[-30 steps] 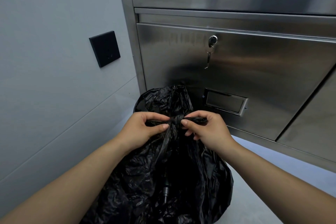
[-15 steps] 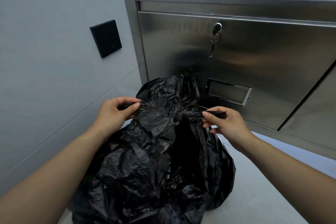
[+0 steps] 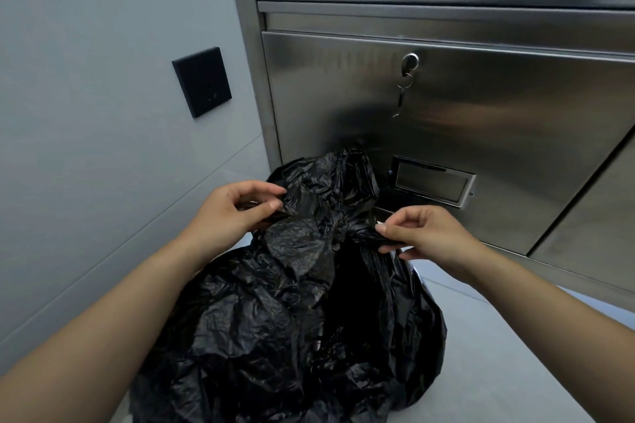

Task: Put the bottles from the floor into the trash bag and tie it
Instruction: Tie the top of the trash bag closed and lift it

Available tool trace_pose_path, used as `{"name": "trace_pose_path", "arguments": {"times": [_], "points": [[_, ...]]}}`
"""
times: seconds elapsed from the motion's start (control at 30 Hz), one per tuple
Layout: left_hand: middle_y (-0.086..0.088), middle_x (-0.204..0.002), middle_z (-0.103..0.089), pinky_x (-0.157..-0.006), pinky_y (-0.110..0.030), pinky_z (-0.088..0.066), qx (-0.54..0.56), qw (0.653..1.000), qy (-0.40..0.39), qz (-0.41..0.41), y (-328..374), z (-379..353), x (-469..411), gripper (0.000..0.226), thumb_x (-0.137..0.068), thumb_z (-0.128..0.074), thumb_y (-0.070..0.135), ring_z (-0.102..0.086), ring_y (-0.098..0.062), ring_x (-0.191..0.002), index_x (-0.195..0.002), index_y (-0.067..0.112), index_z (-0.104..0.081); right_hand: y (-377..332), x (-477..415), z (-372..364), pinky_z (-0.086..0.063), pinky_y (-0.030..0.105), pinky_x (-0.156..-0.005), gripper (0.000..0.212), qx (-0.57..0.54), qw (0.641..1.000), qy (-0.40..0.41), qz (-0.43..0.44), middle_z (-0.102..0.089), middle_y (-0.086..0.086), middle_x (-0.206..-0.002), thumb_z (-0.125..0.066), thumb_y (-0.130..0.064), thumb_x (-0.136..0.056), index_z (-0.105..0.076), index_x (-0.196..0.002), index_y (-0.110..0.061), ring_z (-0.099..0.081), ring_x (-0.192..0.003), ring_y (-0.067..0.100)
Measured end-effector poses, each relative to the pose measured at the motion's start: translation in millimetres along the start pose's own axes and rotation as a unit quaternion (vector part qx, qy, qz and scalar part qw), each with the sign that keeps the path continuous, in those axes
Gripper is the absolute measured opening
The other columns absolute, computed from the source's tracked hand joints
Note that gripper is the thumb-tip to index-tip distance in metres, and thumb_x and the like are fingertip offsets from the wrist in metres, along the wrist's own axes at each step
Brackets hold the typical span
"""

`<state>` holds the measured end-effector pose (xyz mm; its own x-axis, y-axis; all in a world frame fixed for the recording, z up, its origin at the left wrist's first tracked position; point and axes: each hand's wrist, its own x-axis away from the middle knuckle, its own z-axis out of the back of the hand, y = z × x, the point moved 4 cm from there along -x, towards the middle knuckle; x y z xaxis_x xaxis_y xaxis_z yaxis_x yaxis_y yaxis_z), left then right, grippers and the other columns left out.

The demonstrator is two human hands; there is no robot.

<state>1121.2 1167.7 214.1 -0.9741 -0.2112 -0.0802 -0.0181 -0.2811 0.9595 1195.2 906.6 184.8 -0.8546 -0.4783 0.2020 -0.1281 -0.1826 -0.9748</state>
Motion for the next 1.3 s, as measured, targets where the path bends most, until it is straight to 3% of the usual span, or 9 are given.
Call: {"name": "trace_pose_path", "arguments": {"times": [0.2,0.3,0.43,0.6,0.73,0.83,0.97,1.17,1.3], "points": [[0.019,-0.081,-0.071,-0.065,-0.002,-0.044,-0.208,0.975,-0.084,-0.004,-8,-1,8,0.012,-0.087,-0.063,0.019,-0.061,0.013,-0.072,-0.092,0.027,-0.069,3,0,1,-0.050,0.014,-0.051,0.010,-0.037,0.999,-0.017,0.010,-0.074,0.000,-0.075,-0.068,-0.006,-0.081,-0.065,-0.085,-0.014,-0.073,-0.072,0.014],[0.015,-0.081,-0.072,-0.061,-0.007,-0.047,-0.210,0.971,-0.112,0.015,-9,-1,12,0.011,-0.085,-0.064,0.023,-0.062,0.006,-0.068,-0.089,0.033,-0.068,5,-1,1,-0.050,0.015,-0.055,0.010,0.020,0.999,-0.031,0.019,-0.071,0.001,-0.081,-0.064,-0.006,-0.085,-0.066,-0.089,-0.015,-0.071,-0.071,0.010],[0.005,-0.090,-0.073,-0.077,-0.019,-0.049,-0.217,0.973,-0.079,0.015,-8,-2,9,0.010,-0.085,-0.066,0.020,-0.065,-0.005,-0.079,-0.089,0.028,-0.069,6,0,-5,-0.047,0.013,-0.057,0.009,0.133,0.989,-0.049,0.043,-0.065,-0.001,-0.089,-0.063,-0.019,-0.088,-0.064,-0.097,-0.019,-0.064,-0.067,0.001],[0.010,-0.083,-0.071,-0.072,-0.002,-0.042,-0.176,0.984,-0.035,0.013,-6,-6,7,0.008,-0.084,-0.066,0.017,-0.062,0.008,-0.072,-0.088,0.020,-0.072,9,0,-5,-0.042,0.015,-0.073,0.026,0.236,0.966,0.068,0.087,-0.064,-0.014,-0.083,-0.084,-0.031,-0.063,-0.064,-0.079,-0.032,-0.058,-0.084,-0.005],[-0.001,-0.082,-0.073,-0.078,-0.030,-0.049,-0.101,0.994,-0.014,0.034,-5,-10,8,0.011,-0.085,-0.065,0.018,-0.064,-0.015,-0.079,-0.083,0.026,-0.072,10,-2,1,-0.053,0.029,-0.078,0.021,0.226,0.960,0.126,0.106,-0.070,-0.010,-0.077,-0.085,-0.032,-0.063,-0.065,-0.070,-0.029,-0.066,-0.080,0.006],[-0.010,-0.083,-0.070,-0.076,-0.031,-0.043,-0.044,0.997,-0.016,0.062,-7,-16,9,0.009,-0.084,-0.066,0.023,-0.058,-0.020,-0.077,-0.080,0.026,-0.074,10,-3,5,-0.053,0.031,-0.075,0.016,0.224,0.958,0.137,0.117,-0.070,-0.009,-0.075,-0.082,-0.033,-0.067,-0.067,-0.069,-0.029,-0.066,-0.077,0.009],[0.013,-0.085,-0.074,-0.070,-0.004,-0.044,-0.083,0.993,-0.032,0.074,-10,-22,10,0.007,-0.078,-0.072,0.025,-0.067,0.004,-0.080,-0.082,0.031,-0.074,13,-3,8,-0.050,0.022,-0.057,0.013,0.202,0.965,0.136,0.102,-0.070,-0.006,-0.063,-0.079,-0.027,-0.073,-0.068,-0.067,-0.026,-0.066,-0.061,0.008],[0.004,-0.084,-0.073,-0.086,-0.024,-0.049,-0.105,0.992,-0.038,0.064,-13,-27,12,0.009,-0.081,-0.069,0.013,-0.066,-0.011,-0.082,-0.084,0.020,-0.074,11,0,6,-0.045,0.012,-0.047,0.012,0.161,0.976,0.105,0.098,-0.068,-0.012,-0.055,-0.074,-0.014,-0.079,-0.069,-0.072,-0.023,-0.065,-0.051,0.004],[0.015,-0.057,-0.069,-0.065,-0.011,-0.051,-0.100,0.993,-0.004,0.068,-17,-19,14,0.009,-0.083,-0.066,0.012,-0.063,0.001,-0.060,-0.079,0.018,-0.071,15,5,4,-0.045,0.012,-0.047,0.011,0.086,0.991,0.079,0.065,-0.067,-0.012,-0.053,-0.072,-0.010,-0.080,-0.069,-0.073,-0.018,-0.062,-0.048,0.002]]}}
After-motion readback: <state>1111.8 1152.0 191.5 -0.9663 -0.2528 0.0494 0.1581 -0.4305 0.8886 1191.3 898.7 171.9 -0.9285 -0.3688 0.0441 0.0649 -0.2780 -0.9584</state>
